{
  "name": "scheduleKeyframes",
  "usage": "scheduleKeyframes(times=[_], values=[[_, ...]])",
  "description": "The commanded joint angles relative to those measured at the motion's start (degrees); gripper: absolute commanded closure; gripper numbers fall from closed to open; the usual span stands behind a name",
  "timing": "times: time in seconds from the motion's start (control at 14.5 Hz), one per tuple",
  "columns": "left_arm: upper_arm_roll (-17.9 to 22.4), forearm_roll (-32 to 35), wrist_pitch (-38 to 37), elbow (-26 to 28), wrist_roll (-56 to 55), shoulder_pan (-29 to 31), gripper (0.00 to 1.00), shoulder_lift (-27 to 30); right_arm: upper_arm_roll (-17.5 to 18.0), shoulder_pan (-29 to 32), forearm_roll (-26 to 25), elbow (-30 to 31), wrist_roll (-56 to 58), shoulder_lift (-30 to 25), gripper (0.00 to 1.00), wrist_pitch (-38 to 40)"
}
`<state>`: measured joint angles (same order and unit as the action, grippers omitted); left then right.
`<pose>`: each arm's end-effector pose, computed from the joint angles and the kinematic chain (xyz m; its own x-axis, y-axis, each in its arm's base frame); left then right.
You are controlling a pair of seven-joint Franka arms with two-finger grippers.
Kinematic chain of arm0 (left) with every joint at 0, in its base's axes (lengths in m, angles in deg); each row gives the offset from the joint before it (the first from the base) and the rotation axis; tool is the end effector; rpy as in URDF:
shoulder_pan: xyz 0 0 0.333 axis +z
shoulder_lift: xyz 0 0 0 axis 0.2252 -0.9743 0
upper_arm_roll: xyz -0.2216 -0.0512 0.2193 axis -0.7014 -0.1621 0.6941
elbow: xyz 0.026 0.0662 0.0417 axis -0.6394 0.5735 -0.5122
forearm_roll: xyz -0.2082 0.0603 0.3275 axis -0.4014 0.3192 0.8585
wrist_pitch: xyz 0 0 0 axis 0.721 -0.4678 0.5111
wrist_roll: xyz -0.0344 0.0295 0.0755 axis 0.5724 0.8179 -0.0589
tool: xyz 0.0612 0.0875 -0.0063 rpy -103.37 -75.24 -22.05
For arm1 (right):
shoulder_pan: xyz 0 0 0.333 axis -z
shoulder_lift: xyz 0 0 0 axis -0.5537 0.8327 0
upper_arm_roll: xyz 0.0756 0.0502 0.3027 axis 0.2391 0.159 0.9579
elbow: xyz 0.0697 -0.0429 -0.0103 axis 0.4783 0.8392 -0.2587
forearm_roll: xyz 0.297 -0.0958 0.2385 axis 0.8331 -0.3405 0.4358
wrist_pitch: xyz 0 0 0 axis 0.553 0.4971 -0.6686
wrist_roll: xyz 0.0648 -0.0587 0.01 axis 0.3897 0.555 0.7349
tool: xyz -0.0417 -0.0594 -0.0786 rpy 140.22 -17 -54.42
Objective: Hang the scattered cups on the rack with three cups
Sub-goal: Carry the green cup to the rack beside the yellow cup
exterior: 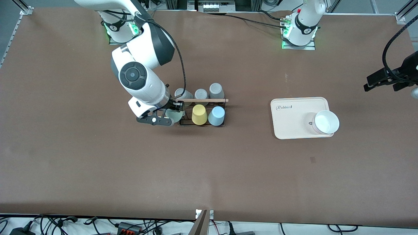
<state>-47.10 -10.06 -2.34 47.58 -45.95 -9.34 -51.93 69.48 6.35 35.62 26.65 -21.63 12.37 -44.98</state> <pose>0.5804 0.0159 0.6272 0.9987 0.0448 -0.0223 0.0457 -0.9979 0.0449 0.5884 0.3684 0.3946 0.9855 -0.1200 -0.1198 -0.1269 -0.9905 -0.0521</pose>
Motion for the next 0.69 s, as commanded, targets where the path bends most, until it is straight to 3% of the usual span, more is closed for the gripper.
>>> scheduleKeyframes(times=[0.0,0.62], values=[[-0.4,0.9,-1.5,-2.2,0.4,-0.1,0.0,-0.3,-0.5,-1.9,-0.5,-2.8,-1.4,2.2,0.78,0.9],[0.2,0.8,-1.6,-2.7,0.6,0.1,0.0,-0.4,-0.6,-4.5,-2.7,-3.9,-2.3,6.7,0.78,0.4]])
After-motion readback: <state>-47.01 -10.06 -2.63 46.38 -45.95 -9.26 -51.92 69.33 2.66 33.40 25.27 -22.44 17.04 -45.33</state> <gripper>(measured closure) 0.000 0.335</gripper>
